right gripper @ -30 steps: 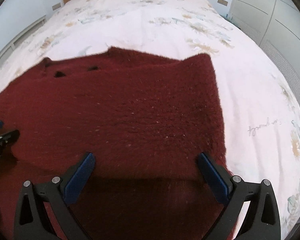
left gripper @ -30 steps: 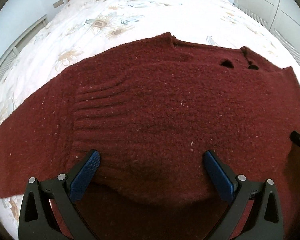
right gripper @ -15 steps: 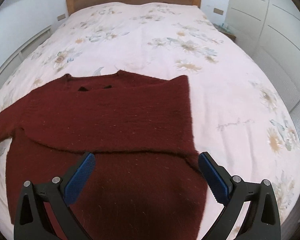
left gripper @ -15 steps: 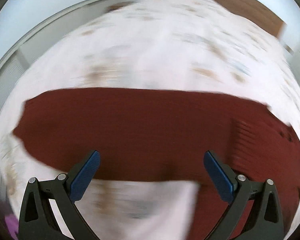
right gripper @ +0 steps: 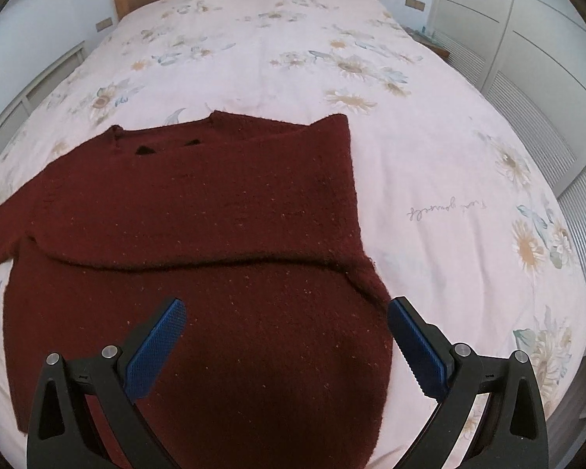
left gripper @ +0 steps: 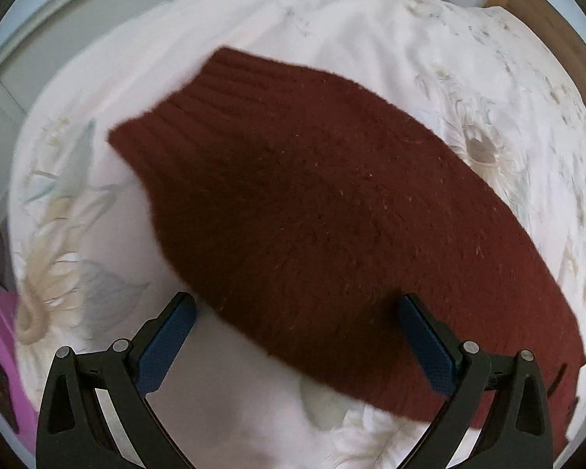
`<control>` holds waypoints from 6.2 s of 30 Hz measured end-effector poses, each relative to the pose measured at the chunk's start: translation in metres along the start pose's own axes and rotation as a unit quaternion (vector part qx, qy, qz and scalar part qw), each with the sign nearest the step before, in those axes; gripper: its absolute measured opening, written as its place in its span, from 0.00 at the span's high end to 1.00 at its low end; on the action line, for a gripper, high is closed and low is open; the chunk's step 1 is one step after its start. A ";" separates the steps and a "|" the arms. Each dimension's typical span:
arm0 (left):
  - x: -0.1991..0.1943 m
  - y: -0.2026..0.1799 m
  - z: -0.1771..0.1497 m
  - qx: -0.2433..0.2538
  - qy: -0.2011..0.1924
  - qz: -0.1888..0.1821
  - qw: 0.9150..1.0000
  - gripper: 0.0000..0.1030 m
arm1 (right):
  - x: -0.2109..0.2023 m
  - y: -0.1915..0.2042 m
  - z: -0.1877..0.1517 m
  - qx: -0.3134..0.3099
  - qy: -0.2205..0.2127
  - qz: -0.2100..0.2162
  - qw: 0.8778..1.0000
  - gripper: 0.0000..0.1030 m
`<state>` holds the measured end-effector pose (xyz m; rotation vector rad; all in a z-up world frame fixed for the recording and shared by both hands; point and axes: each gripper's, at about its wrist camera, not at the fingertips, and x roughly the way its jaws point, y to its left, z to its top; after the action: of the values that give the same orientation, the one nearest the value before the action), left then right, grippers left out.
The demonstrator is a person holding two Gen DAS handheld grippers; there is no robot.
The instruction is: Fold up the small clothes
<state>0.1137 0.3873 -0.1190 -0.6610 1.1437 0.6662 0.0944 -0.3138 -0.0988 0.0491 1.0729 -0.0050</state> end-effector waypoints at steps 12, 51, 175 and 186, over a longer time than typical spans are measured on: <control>-0.030 -0.036 0.003 0.098 -0.033 -0.017 0.994 0.87 | 0.003 0.002 0.005 -0.004 -0.001 0.001 1.000 0.00; -0.086 -0.424 -0.294 0.484 -0.023 -0.200 0.852 0.88 | -0.002 -0.028 0.023 0.026 -0.025 0.017 0.999 0.00; 0.002 -0.267 -0.214 0.517 -0.012 -0.082 0.852 0.88 | 0.102 0.060 0.060 0.022 0.072 0.097 0.992 0.90; 0.012 -0.275 -0.253 0.523 -0.018 -0.063 0.850 0.86 | 0.097 0.059 0.059 0.003 0.087 0.082 0.993 0.79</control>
<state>0.1778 0.0223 -0.1643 0.2197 1.2152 -0.1197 0.1944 -0.2554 -0.1534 0.1464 1.2406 0.1472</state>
